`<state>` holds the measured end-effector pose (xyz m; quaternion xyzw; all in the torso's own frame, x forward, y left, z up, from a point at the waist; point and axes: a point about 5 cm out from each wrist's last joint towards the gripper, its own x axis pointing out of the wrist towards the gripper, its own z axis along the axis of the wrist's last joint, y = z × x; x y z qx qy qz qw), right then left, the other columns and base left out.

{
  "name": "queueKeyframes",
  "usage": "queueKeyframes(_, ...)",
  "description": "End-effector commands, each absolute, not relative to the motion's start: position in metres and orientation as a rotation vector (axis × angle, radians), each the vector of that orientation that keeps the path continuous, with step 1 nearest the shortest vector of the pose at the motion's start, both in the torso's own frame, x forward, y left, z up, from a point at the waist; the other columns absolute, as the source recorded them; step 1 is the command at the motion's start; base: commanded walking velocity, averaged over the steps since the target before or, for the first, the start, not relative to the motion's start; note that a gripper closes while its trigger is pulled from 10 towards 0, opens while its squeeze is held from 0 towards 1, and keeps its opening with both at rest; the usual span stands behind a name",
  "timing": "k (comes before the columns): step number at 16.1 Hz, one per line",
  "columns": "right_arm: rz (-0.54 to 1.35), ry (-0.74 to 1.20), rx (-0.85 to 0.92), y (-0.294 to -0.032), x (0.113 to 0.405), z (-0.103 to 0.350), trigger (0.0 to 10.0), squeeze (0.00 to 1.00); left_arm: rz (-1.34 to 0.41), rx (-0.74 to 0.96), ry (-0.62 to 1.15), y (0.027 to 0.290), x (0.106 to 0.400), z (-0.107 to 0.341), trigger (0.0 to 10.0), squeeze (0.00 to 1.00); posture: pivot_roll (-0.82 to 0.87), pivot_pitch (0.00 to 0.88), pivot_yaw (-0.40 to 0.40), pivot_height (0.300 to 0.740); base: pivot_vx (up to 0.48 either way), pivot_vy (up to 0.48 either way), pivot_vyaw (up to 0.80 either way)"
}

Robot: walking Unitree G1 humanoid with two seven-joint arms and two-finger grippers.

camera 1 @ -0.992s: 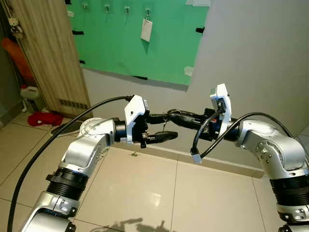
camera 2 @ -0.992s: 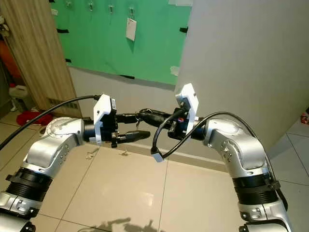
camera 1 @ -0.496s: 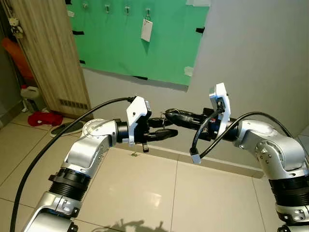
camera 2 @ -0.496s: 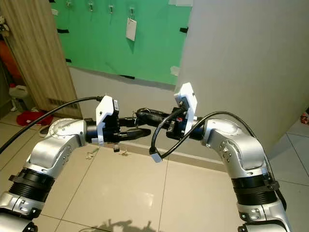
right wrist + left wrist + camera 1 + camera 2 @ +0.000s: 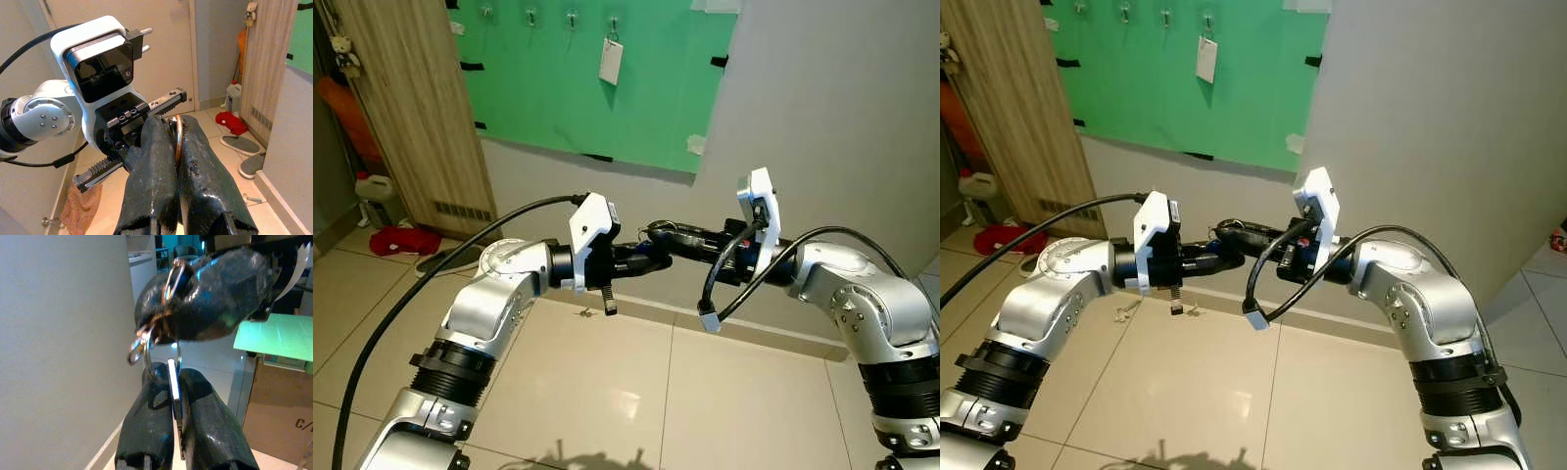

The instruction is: Hang keys on a hook

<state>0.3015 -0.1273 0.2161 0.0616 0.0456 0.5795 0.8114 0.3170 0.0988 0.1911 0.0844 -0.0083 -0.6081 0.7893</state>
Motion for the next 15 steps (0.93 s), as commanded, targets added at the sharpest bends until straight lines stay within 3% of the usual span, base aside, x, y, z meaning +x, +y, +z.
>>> queueKeyframes(1,1.216,0.076,0.109,-0.127,0.302,0.218,0.0,0.0,-1.333,0.199,-0.039,0.097,0.315,0.198,0.0,0.0,-0.07,0.0,-0.052,0.74,0.0,0.0,0.0)
queueKeyframes(3,1.2,0.081,0.089,-0.127,0.304,0.217,0.0,0.0,-1.339,0.206,-0.04,0.097,0.315,0.199,0.0,0.0,-0.07,0.0,-0.049,0.74,0.0,0.0,0.0)
queueKeyframes(5,1.201,0.073,0.071,-0.127,0.304,0.218,8.4,0.0,-1.341,0.213,-0.036,0.098,0.315,0.2,0.0,0.0,-0.07,0.0,-0.048,0.74,0.0,0.0,0.0)
queueKeyframes(6,1.19,0.072,0.066,-0.128,0.305,0.218,10.0,0.0,-1.341,0.215,-0.035,0.098,0.315,0.199,0.0,0.0,-0.07,0.0,-0.048,0.74,0.0,0.0,0.0)
queueKeyframes(8,1.146,0.063,0.059,-0.132,0.31,0.218,10.0,1.0,-1.34,0.218,-0.03,0.098,0.315,0.198,0.0,0.0,-0.07,0.0,-0.048,0.74,0.0,0.0,0.0)
queueKeyframes(15,1.095,0.037,0.04,-0.14,0.314,0.22,10.0,1.0,-1.345,0.223,-0.022,0.097,0.314,0.197,0.0,0.0,-0.08,0.0,-0.045,0.74,0.0,0.0,0.0)
